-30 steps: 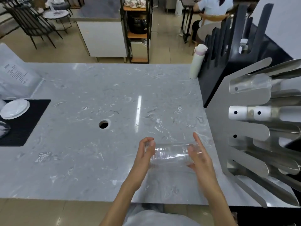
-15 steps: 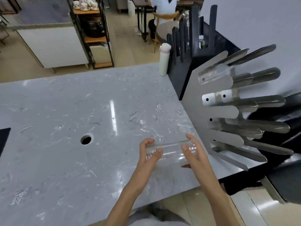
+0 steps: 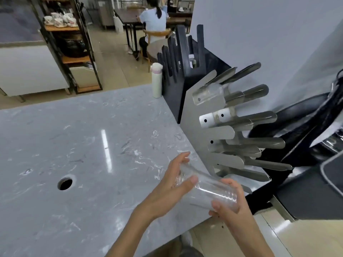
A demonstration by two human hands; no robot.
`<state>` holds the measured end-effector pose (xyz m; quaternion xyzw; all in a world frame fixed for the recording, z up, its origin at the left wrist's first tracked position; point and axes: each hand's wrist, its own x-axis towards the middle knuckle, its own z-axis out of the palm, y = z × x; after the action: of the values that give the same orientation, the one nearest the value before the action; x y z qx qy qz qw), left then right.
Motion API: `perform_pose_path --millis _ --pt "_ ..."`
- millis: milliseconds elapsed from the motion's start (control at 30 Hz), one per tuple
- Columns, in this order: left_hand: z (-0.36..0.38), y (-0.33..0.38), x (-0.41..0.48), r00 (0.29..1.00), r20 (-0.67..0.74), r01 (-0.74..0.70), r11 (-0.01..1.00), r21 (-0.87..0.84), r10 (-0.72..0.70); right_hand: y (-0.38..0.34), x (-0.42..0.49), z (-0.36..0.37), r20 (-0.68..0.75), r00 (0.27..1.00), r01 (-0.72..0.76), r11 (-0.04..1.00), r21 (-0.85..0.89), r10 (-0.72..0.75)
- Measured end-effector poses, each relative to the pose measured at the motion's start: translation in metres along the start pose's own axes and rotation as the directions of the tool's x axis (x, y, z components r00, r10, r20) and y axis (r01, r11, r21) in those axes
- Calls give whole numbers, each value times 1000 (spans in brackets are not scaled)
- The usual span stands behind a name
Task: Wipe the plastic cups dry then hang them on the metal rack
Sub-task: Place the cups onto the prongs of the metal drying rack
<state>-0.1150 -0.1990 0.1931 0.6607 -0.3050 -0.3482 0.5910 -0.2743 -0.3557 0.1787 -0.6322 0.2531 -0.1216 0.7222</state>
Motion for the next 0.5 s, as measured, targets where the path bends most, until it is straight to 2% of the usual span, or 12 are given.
perform_pose_path --millis 133,200,367,433,500 --pt "3 38 50 979 -150 -160 978 -131 140 -29 33 -19 -82 985 156 984 86 -149" --pt "11 53 75 957 -219 -217 971 -104 190 -49 51 -31 -116 965 243 968 66 -235" --pt "18 65 143 939 -306 -168 986 -10 157 -97 103 -84 -311 817 473 873 -119 -485" --pt "12 67 172 916 -383 -127 992 4 119 -116 128 -105 -339 750 541 822 -179 -568" --pt "8 68 201 888 -446 -105 994 34 109 -138 154 -118 -317 716 565 783 -260 -622"
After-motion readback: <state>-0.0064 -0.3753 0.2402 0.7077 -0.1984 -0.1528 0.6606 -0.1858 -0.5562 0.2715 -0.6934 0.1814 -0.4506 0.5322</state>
